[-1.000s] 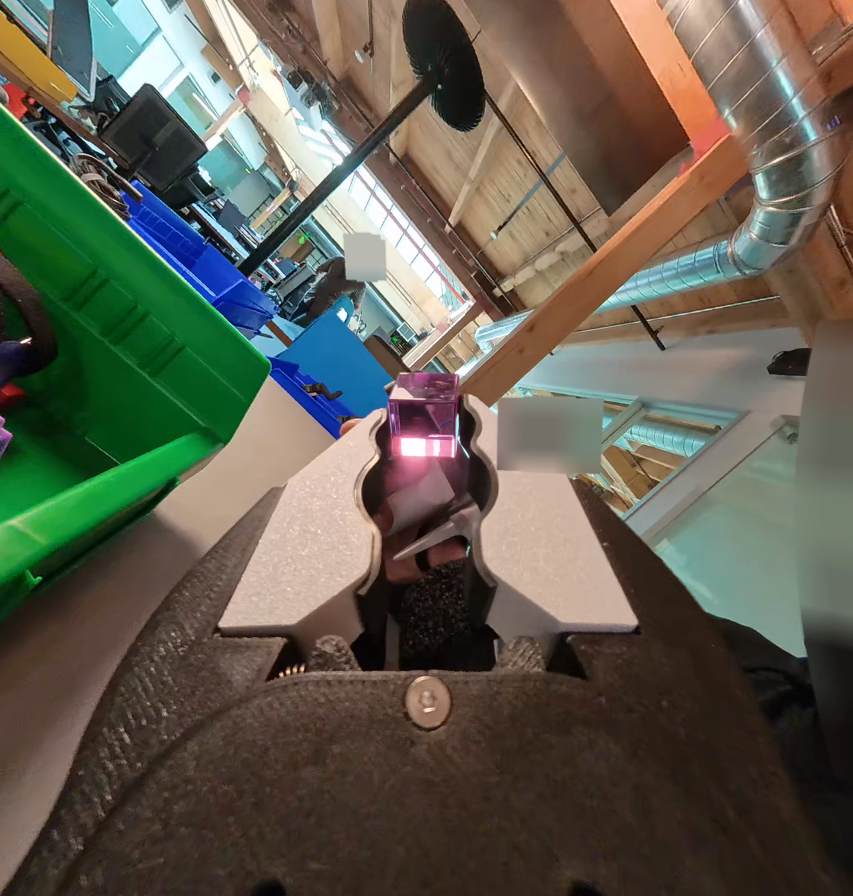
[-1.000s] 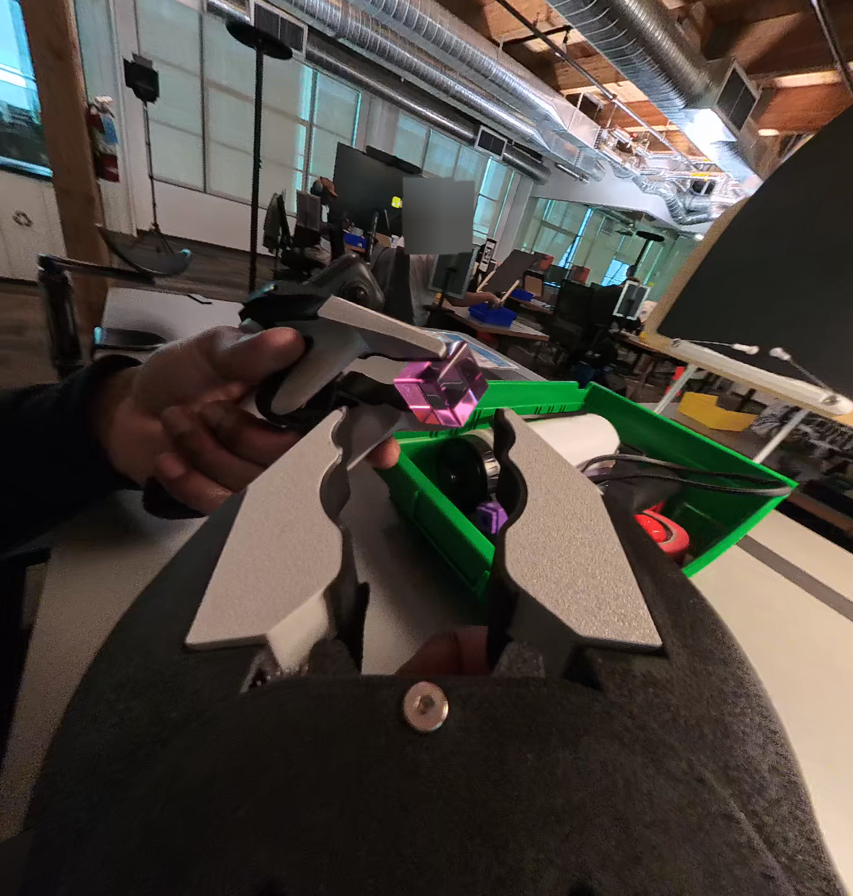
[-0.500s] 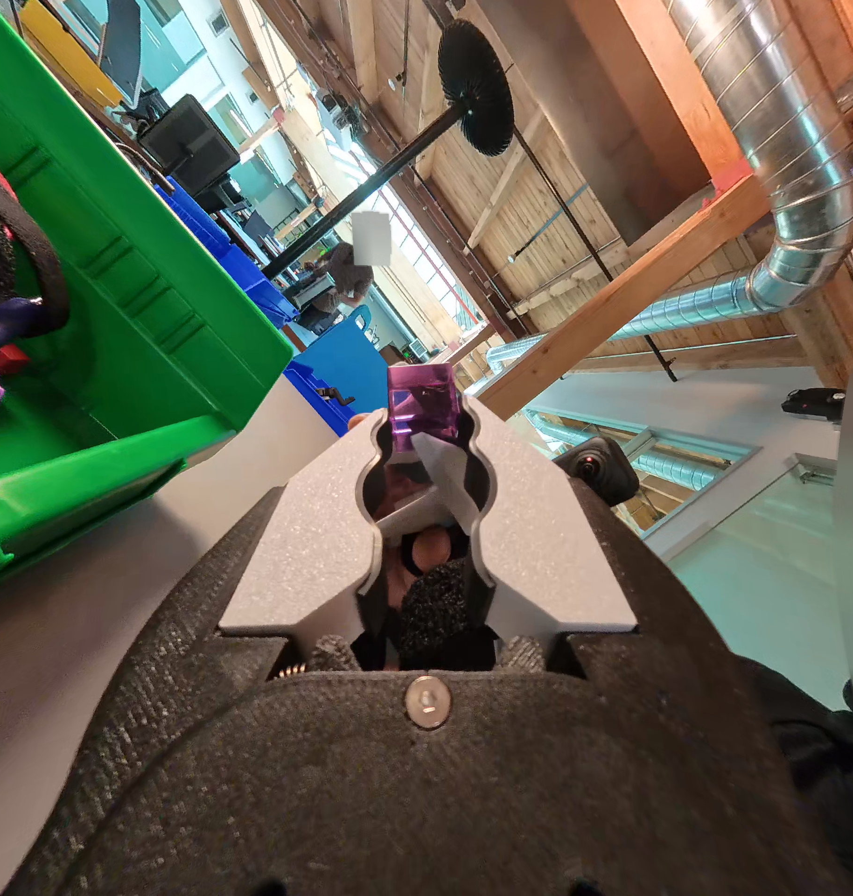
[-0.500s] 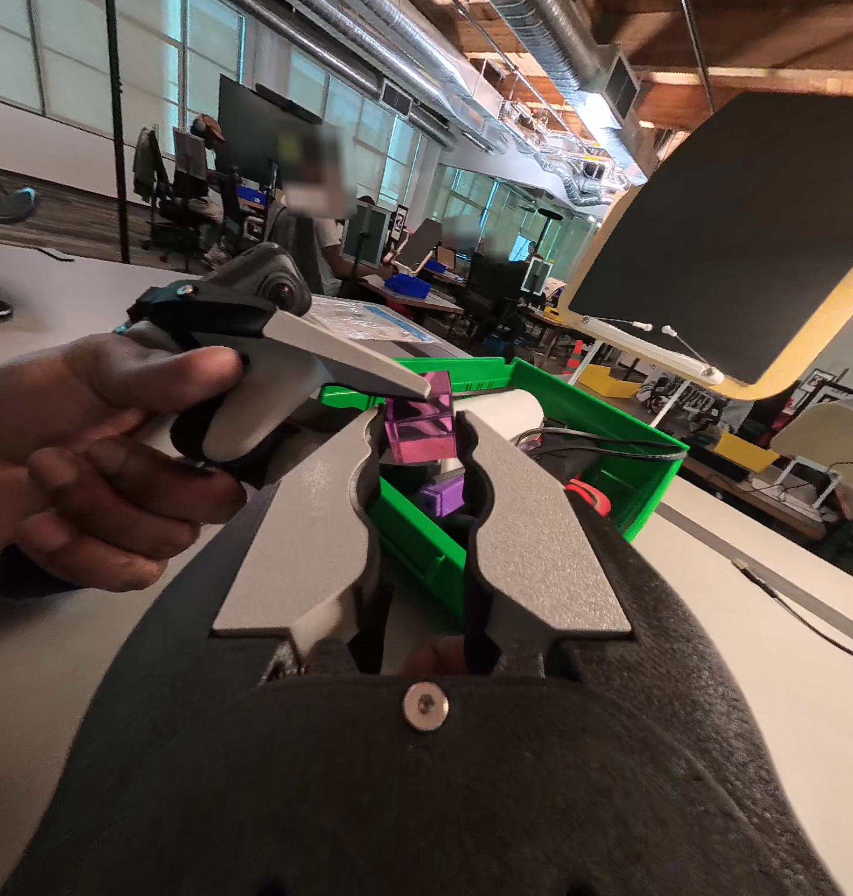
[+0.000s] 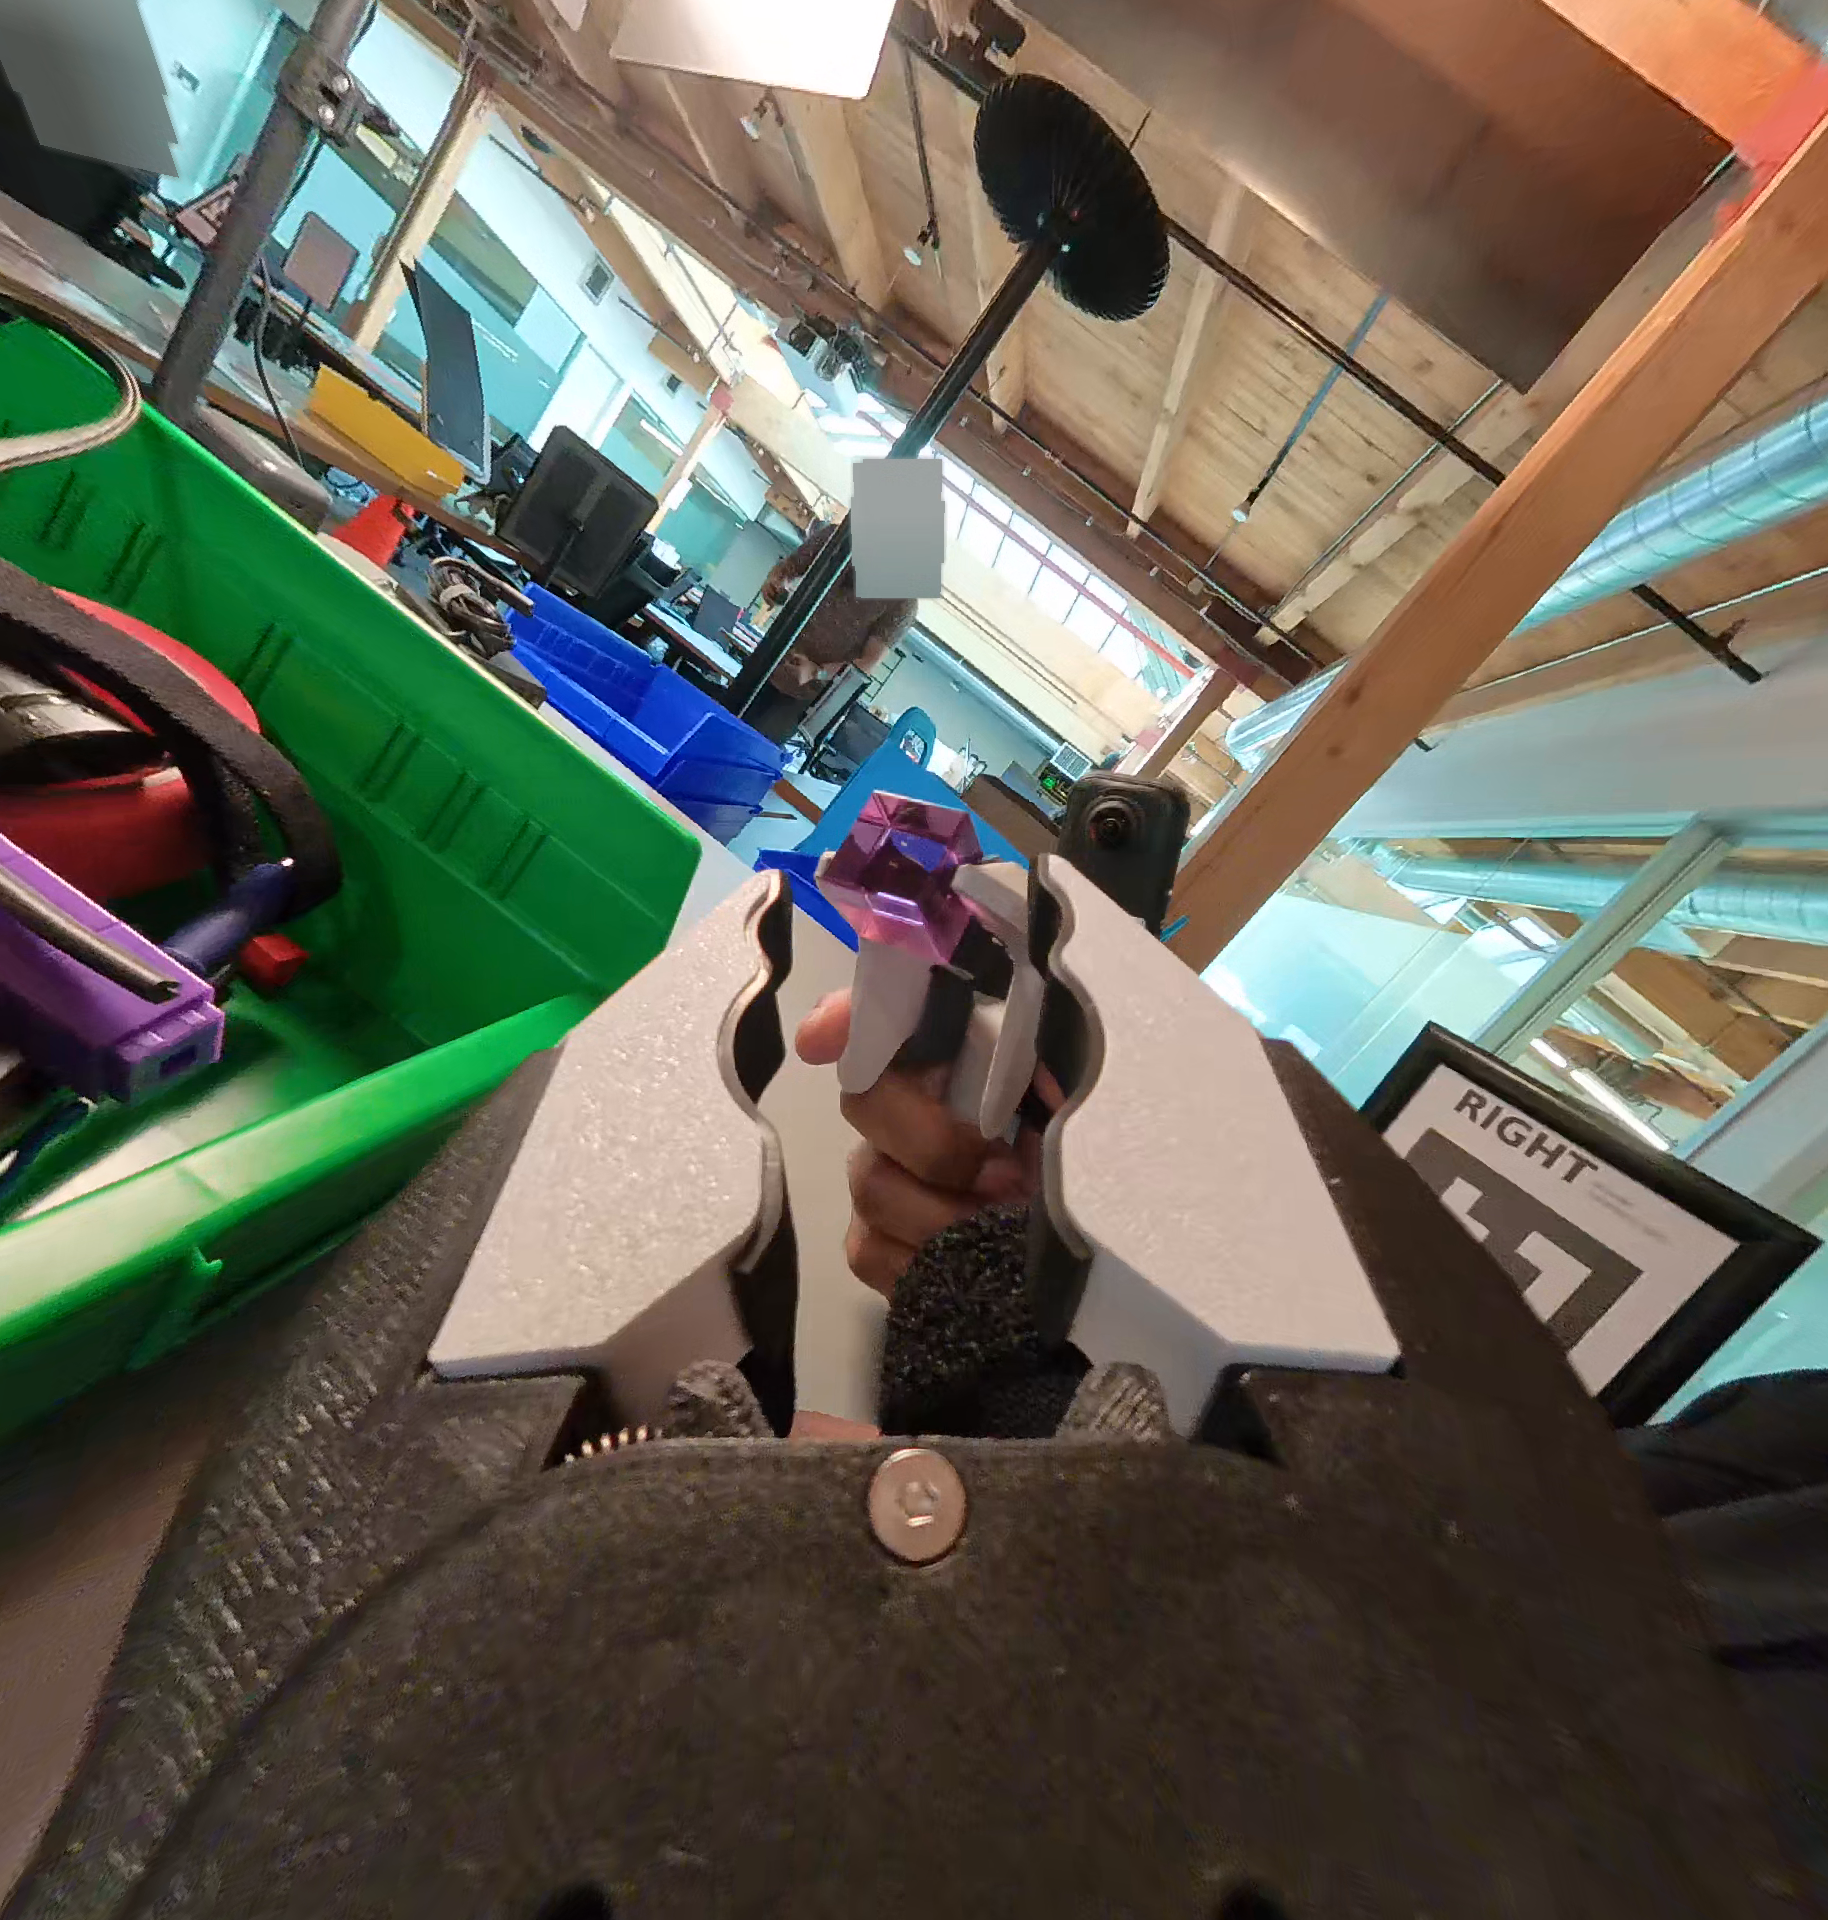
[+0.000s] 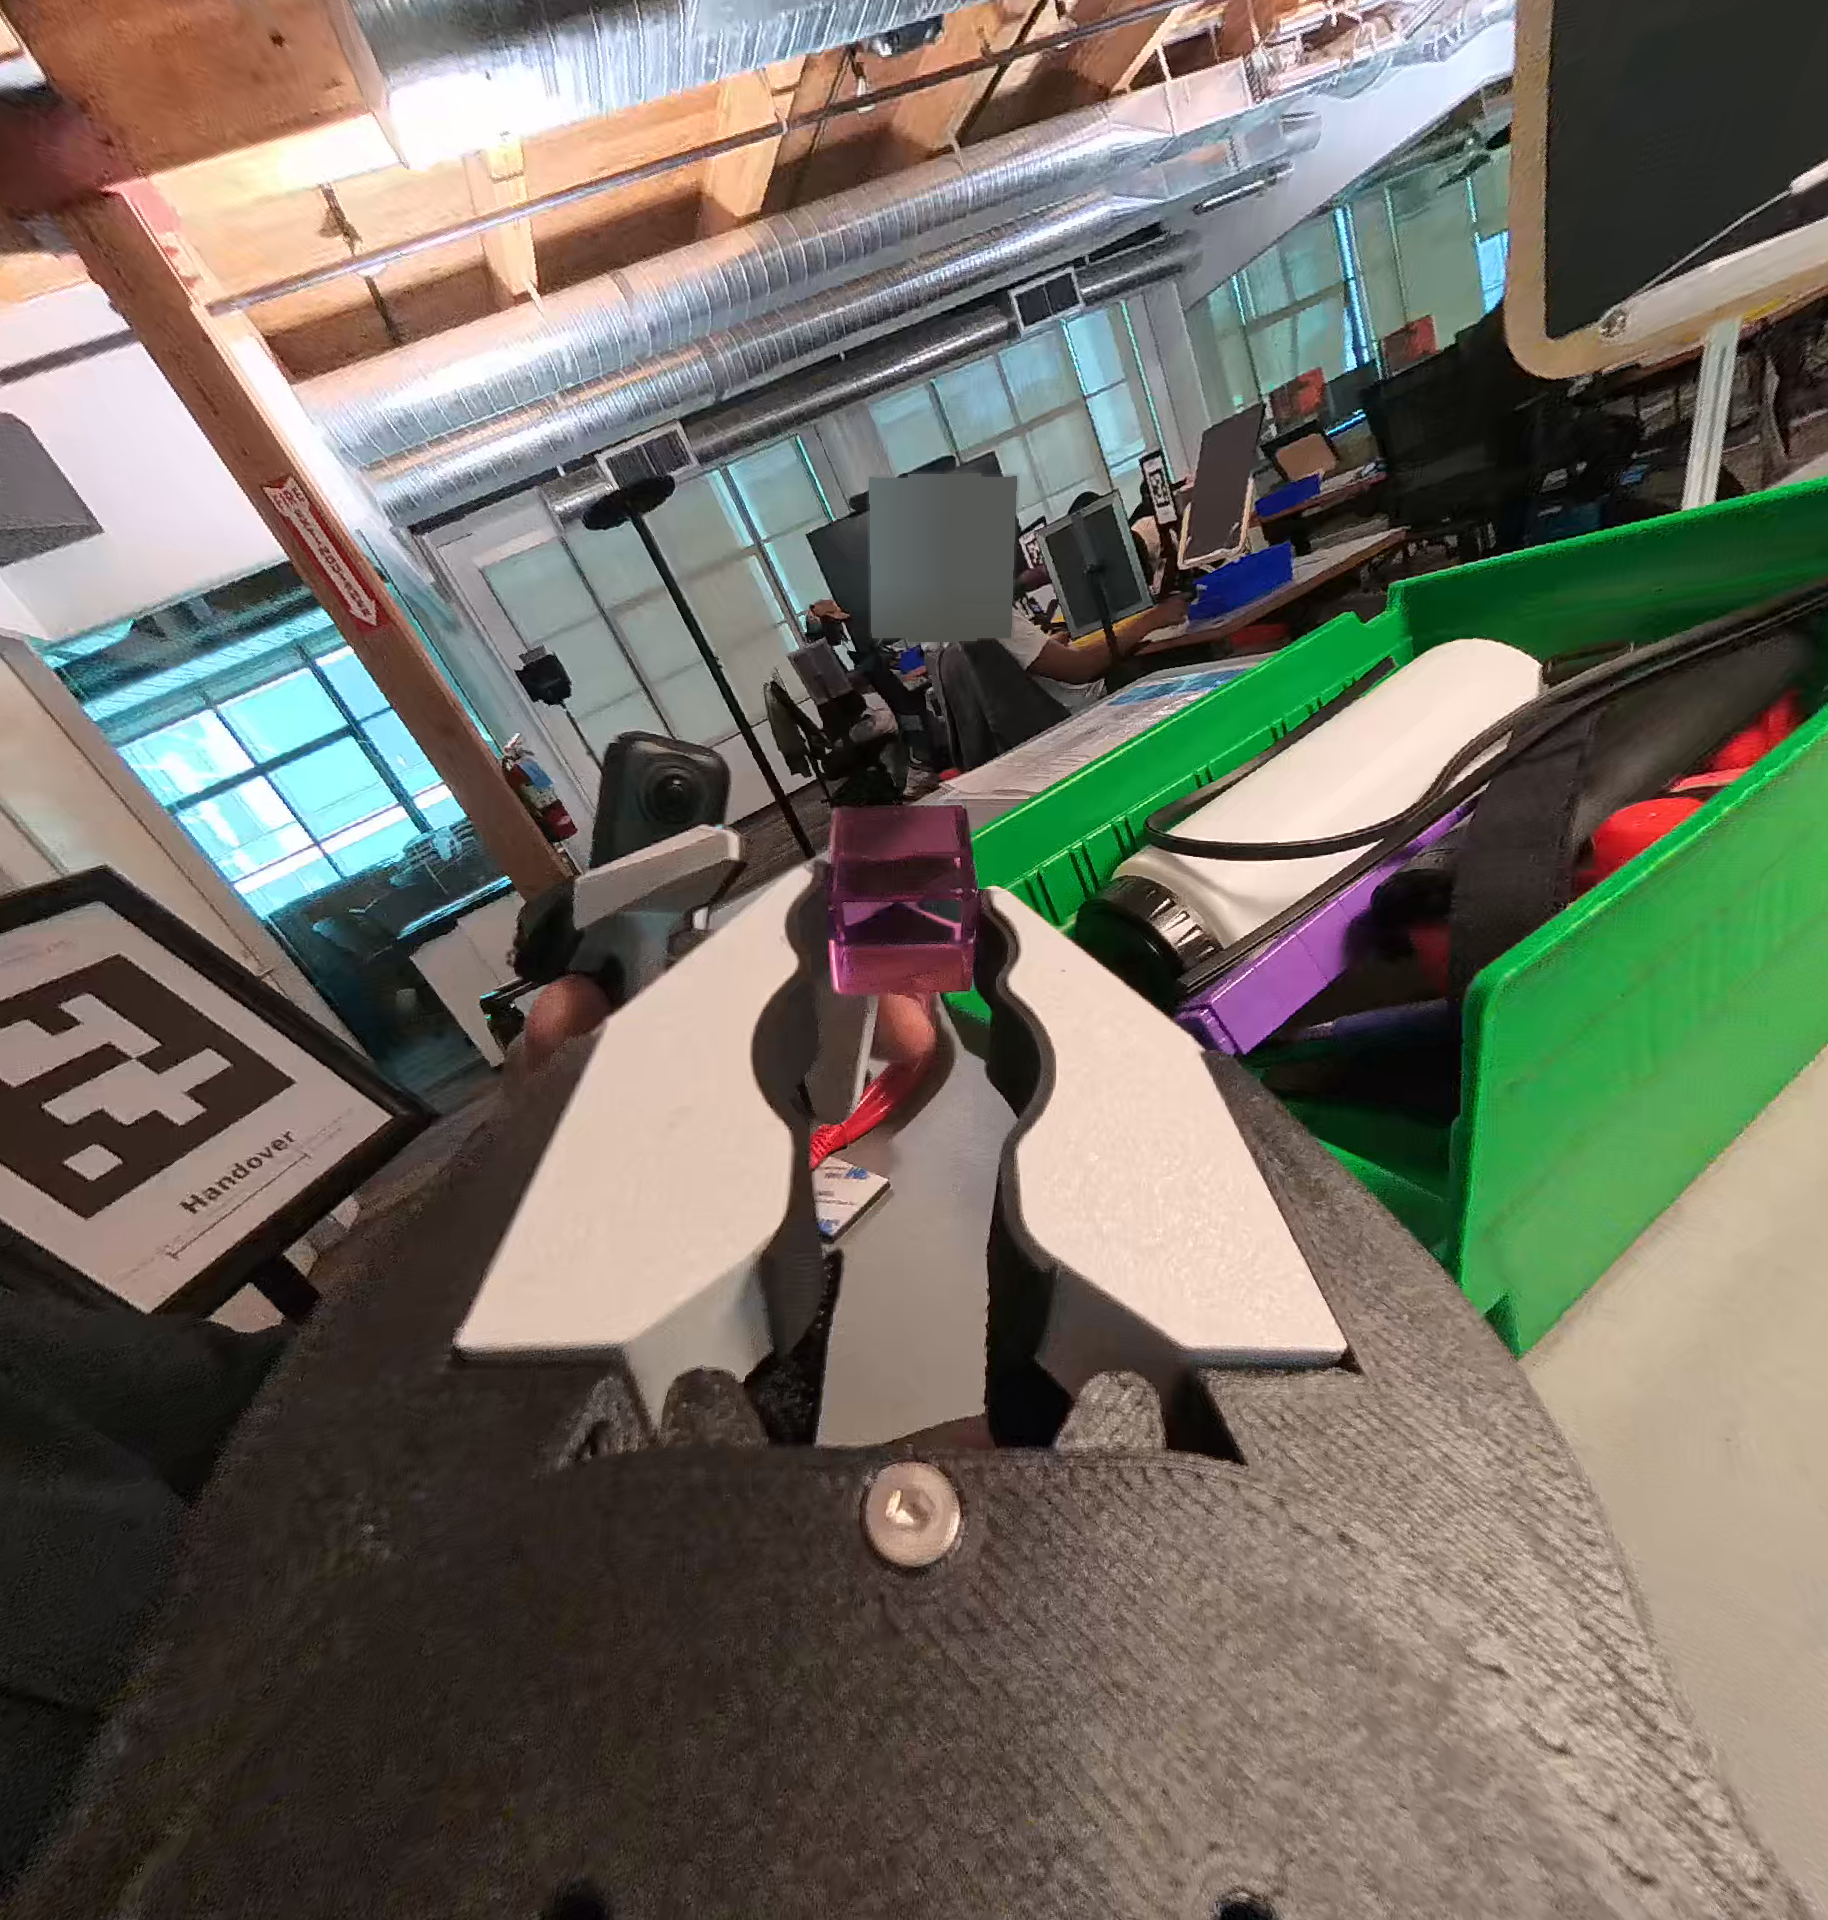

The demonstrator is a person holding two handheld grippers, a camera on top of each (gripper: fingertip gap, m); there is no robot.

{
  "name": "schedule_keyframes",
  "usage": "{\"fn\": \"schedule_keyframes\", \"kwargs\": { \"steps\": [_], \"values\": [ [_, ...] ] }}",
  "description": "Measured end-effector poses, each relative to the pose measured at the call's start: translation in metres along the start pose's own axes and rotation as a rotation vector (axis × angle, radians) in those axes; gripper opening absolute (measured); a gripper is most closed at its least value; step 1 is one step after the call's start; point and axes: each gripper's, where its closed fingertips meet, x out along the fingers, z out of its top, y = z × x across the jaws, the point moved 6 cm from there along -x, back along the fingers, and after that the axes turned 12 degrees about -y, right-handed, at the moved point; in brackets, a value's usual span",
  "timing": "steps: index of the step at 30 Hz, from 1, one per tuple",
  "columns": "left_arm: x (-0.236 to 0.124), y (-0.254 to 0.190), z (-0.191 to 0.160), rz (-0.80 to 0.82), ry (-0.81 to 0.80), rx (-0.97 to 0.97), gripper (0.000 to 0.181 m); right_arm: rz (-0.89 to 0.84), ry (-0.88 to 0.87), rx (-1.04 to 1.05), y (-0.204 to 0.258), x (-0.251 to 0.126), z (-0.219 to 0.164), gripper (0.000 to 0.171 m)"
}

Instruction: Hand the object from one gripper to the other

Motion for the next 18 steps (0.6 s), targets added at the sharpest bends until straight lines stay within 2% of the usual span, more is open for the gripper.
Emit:
{"fn": "schedule_keyframes", "kwargs": {
  "steps": [3, 5, 8, 14, 18],
  "values": [
    [0.0001, 0.0035, 0.0007, -0.005, -0.009, -0.098, 0.046, 0.000, 0.026, -0.044, 0.0031, 0.0016, -0.0042, 0.028],
    [-0.0013, 0.0036, 0.0041, -0.027, -0.035, -0.148, 0.046, 0.020, 0.029, 0.035, 0.0033, 0.0031, -0.0073, 0.028],
    [-0.0020, 0.0018, 0.0043, -0.022, -0.032, -0.079, 0.047, 0.048, 0.016, 0.199, 0.0013, 0.0039, -0.0097, 0.028],
    [-0.0005, -0.0032, -0.0014, -0.016, 0.007, 0.045, 0.049, 0.095, -0.050, 0.376, 0.0014, 0.0042, -0.0069, 0.028],
    [-0.0001, -0.0009, -0.0035, -0.016, 0.009, -0.012, 0.048, 0.121, -0.104, 0.438, 0.0030, 0.0052, -0.0041, 0.028]
  ]
}}
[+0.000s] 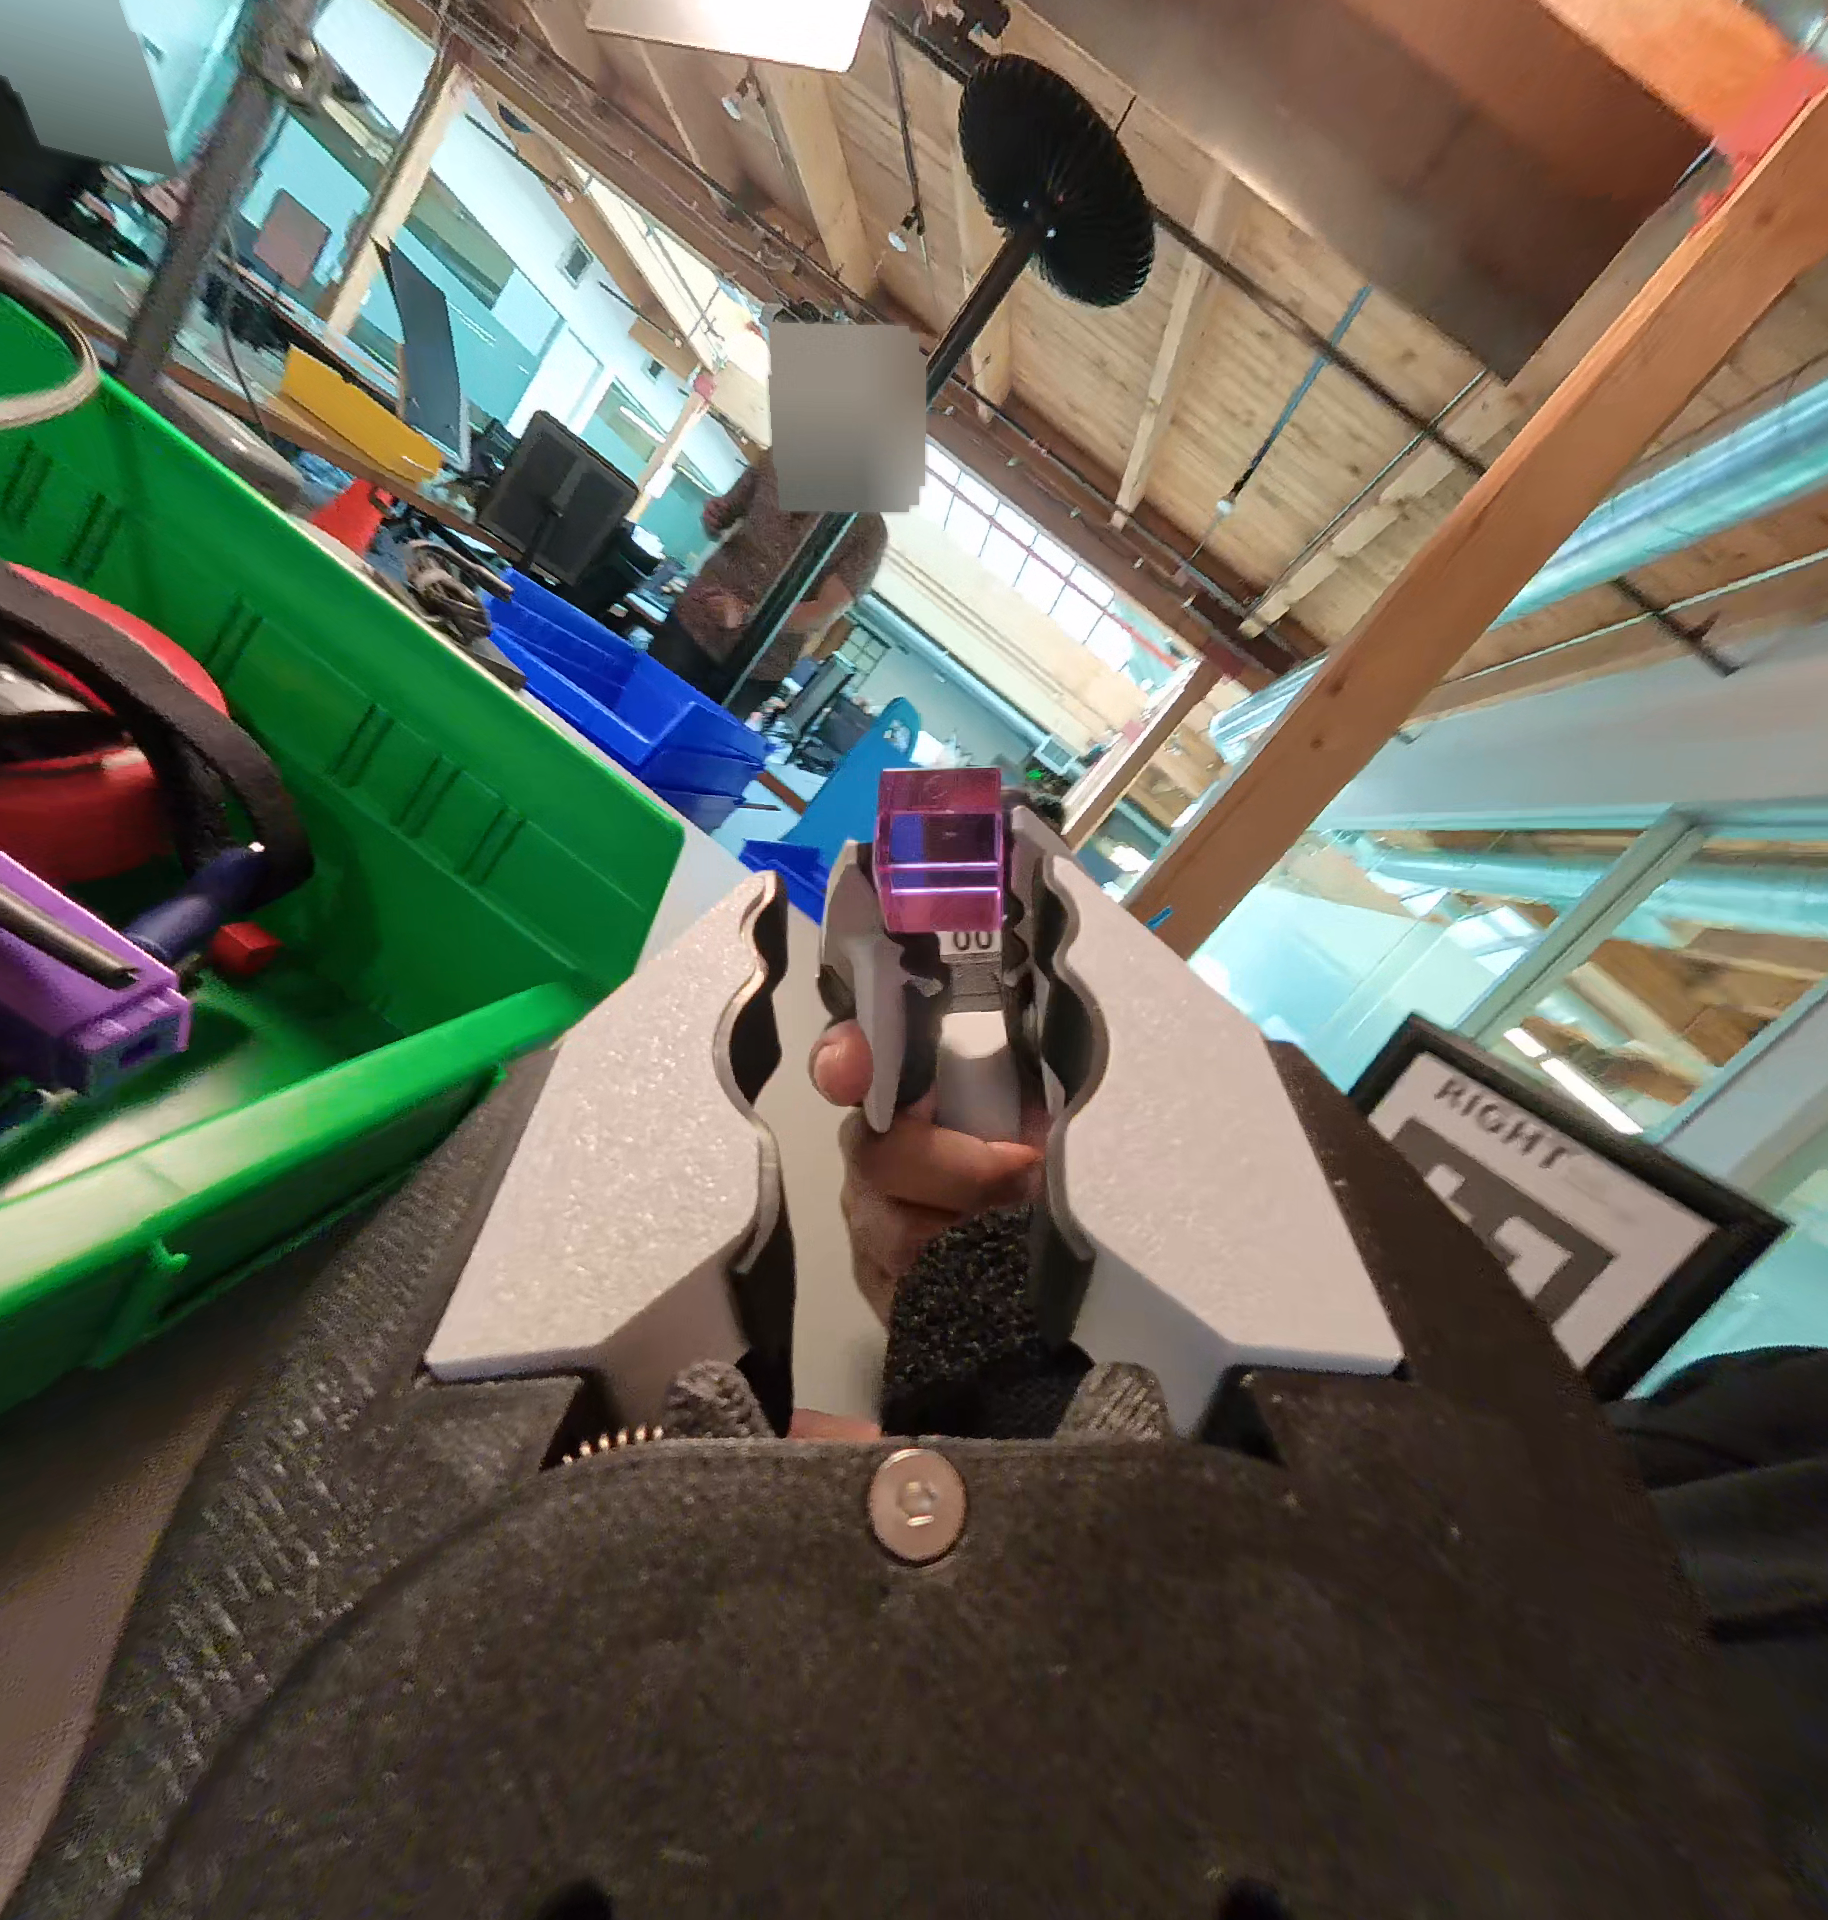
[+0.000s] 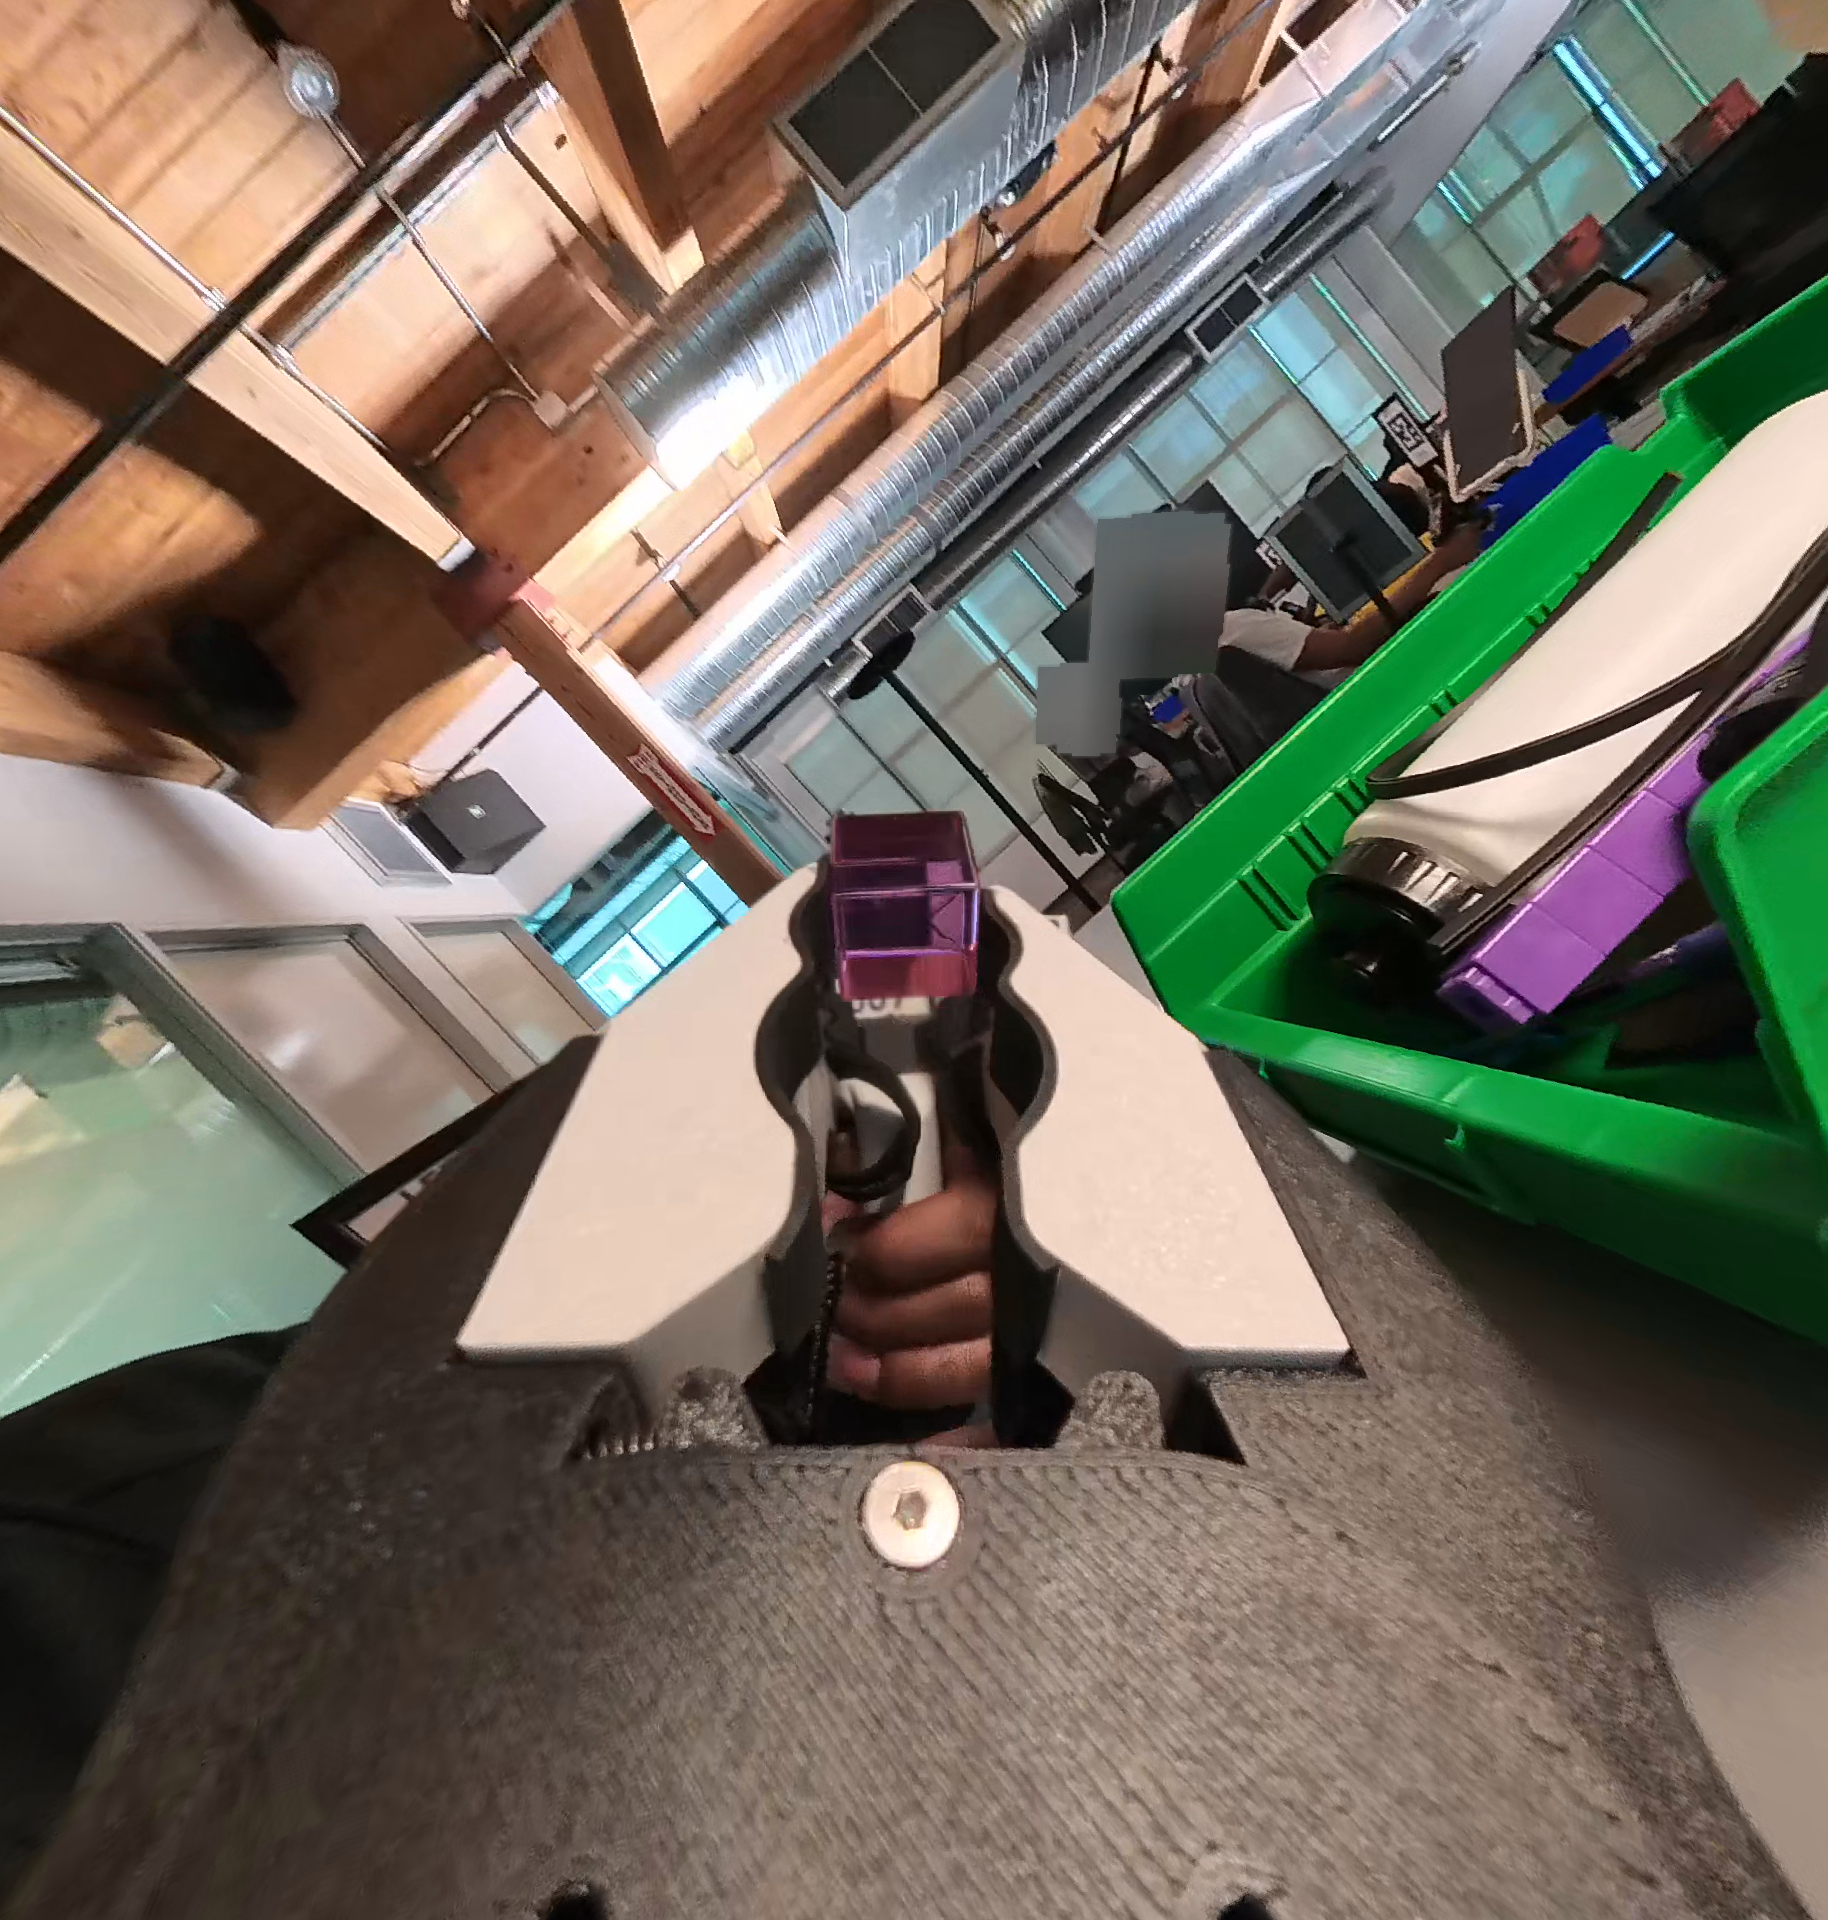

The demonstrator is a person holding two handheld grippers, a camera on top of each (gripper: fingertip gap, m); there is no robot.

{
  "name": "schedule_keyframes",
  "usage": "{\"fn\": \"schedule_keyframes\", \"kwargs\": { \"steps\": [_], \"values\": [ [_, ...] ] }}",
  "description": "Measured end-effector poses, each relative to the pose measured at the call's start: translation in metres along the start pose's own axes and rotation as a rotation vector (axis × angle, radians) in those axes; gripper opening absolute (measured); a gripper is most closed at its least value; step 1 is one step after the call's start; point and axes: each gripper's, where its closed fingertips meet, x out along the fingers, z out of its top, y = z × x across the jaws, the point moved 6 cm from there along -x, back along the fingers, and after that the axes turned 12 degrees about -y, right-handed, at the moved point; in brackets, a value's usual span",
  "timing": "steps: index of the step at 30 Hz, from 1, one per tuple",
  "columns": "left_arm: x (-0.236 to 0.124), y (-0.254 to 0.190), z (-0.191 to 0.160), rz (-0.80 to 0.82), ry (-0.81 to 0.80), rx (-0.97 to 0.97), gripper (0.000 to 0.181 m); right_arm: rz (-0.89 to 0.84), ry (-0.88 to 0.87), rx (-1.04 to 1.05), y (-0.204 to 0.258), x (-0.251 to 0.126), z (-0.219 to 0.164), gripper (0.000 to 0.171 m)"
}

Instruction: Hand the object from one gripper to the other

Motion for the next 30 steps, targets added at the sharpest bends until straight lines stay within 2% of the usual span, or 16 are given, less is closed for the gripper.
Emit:
{"fn": "schedule_keyframes", "kwargs": {
  "steps": [5, 13, 16, 21, 26, 30],
  "values": [
    [0.000, 0.003, 0.000, -0.044, -0.020, -0.167, 0.041, 0.001, -0.037, 0.024, -0.001, 0.003, -0.002, 0.028],
    [0.001, 0.003, -0.004, -0.039, 0.004, -0.170, 0.039, -0.014, -0.061, 0.021, -0.001, 0.009, -0.010, 0.028],
    [0.000, 0.003, -0.004, -0.050, 0.002, -0.187, 0.027, -0.035, -0.063, -0.014, -0.002, 0.009, -0.011, 0.028],
    [-0.001, 0.004, -0.004, -0.049, 0.007, -0.177, 0.027, -0.054, -0.056, -0.074, -0.002, 0.009, -0.011, 0.028],
    [-0.004, 0.003, 0.001, -0.063, -0.023, -0.183, 0.026, -0.094, -0.046, -0.245, 0.001, 0.005, -0.004, 0.041],
    [-0.005, 0.007, 0.004, -0.049, -0.051, -0.219, 0.027, -0.155, 0.007, -0.542, 0.006, -0.001, 0.000, 0.051]
  ]
}}
